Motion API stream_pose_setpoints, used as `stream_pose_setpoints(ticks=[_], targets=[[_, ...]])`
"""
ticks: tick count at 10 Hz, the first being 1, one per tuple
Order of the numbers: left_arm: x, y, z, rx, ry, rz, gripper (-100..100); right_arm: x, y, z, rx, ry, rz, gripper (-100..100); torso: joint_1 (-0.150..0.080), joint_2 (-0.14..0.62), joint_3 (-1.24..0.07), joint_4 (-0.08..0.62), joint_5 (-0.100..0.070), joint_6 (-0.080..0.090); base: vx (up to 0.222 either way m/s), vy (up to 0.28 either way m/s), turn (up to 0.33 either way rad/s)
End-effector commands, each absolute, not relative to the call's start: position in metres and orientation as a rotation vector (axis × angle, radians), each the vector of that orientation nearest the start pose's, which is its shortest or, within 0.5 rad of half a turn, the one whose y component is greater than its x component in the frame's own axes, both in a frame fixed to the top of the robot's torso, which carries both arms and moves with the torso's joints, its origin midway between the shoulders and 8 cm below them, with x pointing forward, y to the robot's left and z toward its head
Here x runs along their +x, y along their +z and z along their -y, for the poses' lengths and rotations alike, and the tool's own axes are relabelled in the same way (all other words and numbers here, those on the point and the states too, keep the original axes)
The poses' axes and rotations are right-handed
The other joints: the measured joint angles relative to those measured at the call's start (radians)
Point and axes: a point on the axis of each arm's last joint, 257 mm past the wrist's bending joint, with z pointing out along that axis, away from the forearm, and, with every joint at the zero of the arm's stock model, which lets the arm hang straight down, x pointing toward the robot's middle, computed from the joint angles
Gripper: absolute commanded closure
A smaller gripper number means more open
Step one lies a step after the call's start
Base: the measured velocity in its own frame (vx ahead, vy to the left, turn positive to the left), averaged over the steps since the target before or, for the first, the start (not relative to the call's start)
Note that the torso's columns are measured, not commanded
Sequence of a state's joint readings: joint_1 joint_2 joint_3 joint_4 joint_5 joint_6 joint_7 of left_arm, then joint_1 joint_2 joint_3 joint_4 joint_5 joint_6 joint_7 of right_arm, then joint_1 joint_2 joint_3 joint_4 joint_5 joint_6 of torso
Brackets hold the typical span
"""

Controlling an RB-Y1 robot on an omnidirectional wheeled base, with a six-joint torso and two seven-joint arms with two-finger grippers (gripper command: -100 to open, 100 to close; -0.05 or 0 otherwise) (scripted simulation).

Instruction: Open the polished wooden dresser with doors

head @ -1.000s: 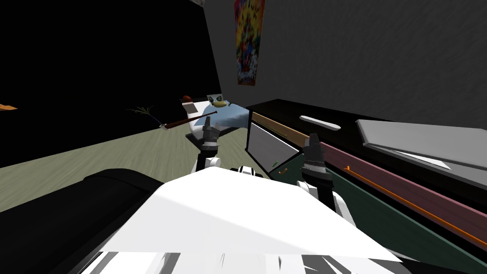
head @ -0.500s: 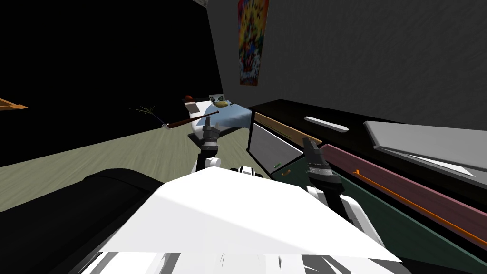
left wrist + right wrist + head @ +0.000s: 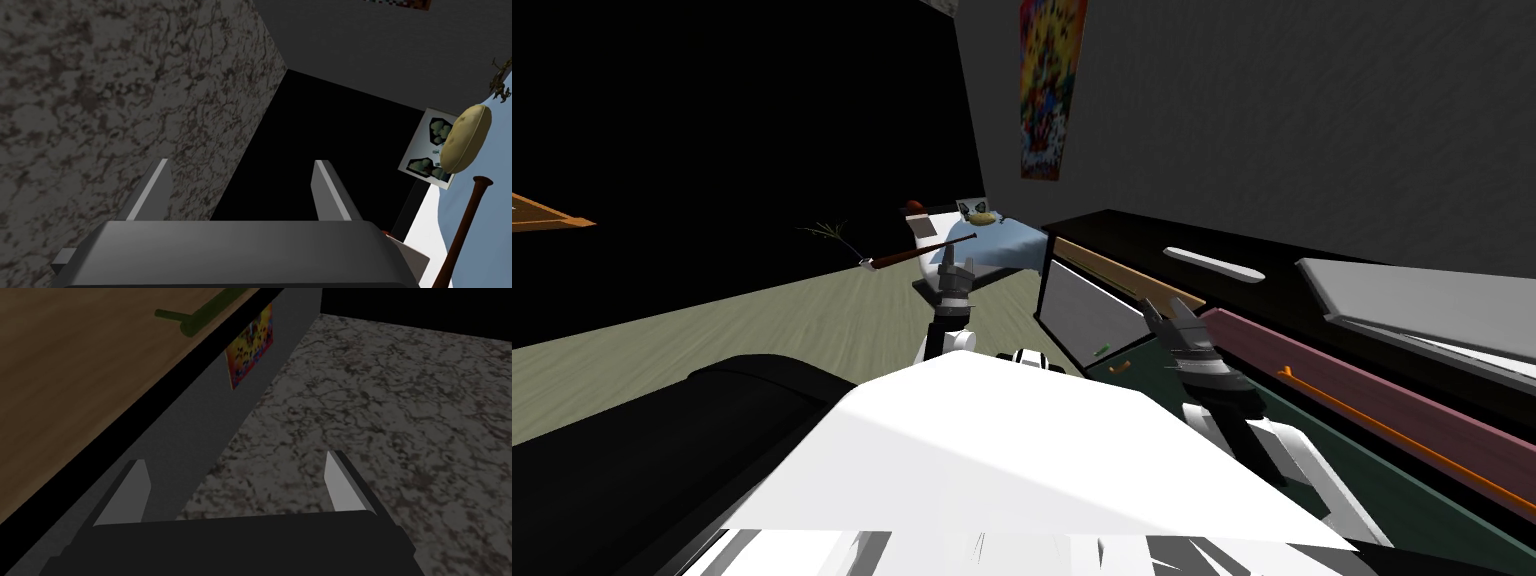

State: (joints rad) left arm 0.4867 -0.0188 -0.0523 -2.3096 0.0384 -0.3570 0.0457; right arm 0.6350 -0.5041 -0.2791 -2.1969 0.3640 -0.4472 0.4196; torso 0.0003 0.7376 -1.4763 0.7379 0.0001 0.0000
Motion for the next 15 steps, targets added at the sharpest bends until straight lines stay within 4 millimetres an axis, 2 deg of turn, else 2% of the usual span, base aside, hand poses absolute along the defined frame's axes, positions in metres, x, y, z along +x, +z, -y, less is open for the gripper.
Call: stream_pose_setpoints(ticks=[1, 5, 6, 9, 10, 15], targets=[[0.364, 0.014, -0.268, -0.802, -1.404, -0.632, 0, 0.351, -0.061, 0.333, -0.260, 0.192, -1.302, -100, 0.000, 0.001, 0.000, 0.000, 0.000, 0.000, 0.006, 0.032, 0.012], [0.364, 0.014, -0.268, -0.802, -1.404, -0.632, 0, 0.351, -0.081, 0.355, -0.561, -0.063, -1.367, -100, 0.001, 0.000, 0.000, 0.000, 0.000, 0.000, 0.008, 0.043, 0.038], [0.364, 0.014, -0.268, -0.802, -1.404, -0.632, 0, 0.352, -0.082, 0.354, -0.583, -0.073, -1.366, -100, 0.001, 0.000, 0.000, 0.000, 0.000, 0.000, 0.008, 0.034, 0.004], [0.364, 0.014, -0.268, -0.802, -1.404, -0.632, 0, 0.352, -0.096, 0.376, -0.819, -0.260, -1.386, -100, 0.000, 0.001, 0.000, 0.000, 0.000, 0.000, 0.005, 0.040, 0.035], [0.364, 0.014, -0.268, -0.802, -1.404, -0.632, 0, 0.353, -0.096, 0.376, -0.833, -0.263, -1.384, -100, 0.000, 0.000, 0.000, 0.000, 0.000, 0.000, 0.008, 0.035, 0.014], [0.364, 0.014, -0.268, -0.802, -1.404, -0.632, 0, 0.357, -0.109, 0.414, -1.225, -0.539, -1.352, -100, 0.000, 0.000, 0.000, 0.000, 0.000, 0.000, 0.013, 0.041, 0.032]])
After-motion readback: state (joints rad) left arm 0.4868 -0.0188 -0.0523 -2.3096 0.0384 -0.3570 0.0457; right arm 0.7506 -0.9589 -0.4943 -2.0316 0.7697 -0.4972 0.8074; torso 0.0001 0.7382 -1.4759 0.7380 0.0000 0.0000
